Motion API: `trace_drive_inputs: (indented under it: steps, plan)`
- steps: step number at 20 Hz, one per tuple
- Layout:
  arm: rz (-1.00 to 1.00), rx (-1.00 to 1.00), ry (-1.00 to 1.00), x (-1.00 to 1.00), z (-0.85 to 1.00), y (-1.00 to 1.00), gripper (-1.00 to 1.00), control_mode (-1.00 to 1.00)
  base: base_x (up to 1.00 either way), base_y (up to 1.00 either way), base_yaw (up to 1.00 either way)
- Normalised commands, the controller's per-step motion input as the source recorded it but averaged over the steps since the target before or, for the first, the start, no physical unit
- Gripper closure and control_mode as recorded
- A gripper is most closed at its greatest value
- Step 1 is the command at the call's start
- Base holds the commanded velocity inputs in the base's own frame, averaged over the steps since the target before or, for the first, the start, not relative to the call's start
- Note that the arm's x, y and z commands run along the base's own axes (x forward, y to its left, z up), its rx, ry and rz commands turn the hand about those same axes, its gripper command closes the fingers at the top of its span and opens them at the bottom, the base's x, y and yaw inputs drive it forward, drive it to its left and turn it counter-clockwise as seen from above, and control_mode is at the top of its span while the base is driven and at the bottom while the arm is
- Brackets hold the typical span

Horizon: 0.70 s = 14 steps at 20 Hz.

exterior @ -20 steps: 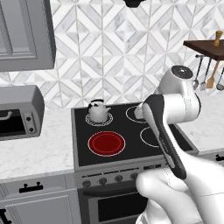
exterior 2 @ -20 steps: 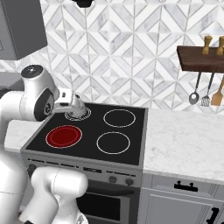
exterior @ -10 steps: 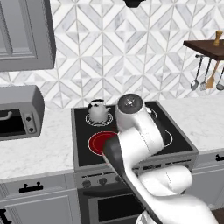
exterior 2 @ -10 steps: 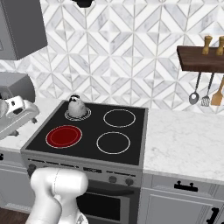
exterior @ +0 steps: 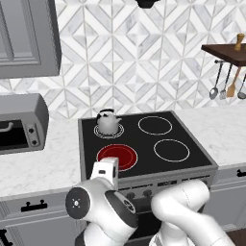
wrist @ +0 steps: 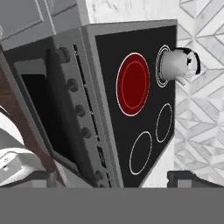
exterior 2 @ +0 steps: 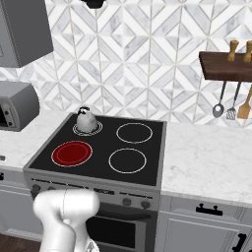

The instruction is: Turn off the front left burner of the stove.

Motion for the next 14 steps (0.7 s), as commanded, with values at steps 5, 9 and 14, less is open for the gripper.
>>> trace_drive_inputs:
  steps: [5, 9, 14]
  plan:
    - [0.34, -0.4, -0.02, -0.02, -0.78, 0.09, -1.0, -1.0, 0.0, 0.0, 0.0]
    - [0.09, -0.15, -0.14, 0.04, -0.51, -0.01, -1.0, -1.0, 0.0, 0.0, 0.0]
    - [0.01, -0.08, -0.13, 0.09, -0.54, 0.01, -1.0, -1.0, 0.0, 0.0, 0.0]
